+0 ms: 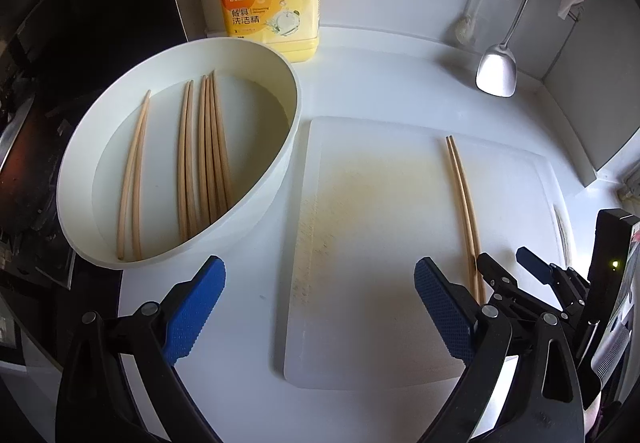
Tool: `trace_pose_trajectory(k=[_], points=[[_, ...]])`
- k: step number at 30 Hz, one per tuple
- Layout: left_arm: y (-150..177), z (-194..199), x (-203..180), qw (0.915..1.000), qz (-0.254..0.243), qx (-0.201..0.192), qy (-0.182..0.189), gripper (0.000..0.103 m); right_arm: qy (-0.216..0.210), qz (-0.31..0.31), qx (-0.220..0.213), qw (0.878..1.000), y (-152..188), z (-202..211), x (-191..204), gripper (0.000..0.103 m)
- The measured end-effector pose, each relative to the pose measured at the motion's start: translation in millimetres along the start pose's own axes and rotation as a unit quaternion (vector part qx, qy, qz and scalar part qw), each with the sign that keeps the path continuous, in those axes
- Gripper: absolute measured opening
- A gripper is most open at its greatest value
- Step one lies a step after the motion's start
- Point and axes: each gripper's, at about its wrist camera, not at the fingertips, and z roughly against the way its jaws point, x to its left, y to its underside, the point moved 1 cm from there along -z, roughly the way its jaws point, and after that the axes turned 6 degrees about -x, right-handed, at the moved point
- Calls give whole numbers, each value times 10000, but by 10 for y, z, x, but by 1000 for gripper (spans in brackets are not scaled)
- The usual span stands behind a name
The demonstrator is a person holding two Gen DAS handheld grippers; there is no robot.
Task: Organize utensils
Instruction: 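Move both open tools back over the last chopsticks on the board, then close the right tool on one chopstick while the left tool closes on the other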
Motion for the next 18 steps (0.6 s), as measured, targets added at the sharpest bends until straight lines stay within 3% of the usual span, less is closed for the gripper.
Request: trace_pose_trajectory(k=[15,18], points=[[2,-37,-65,10000,8,41,-12,94,173,340,-182,9991,-3,-61,97,57],[4,-38,-93,10000,0,36,-22,94,147,468,-254,9985,-4,-59,135,48]])
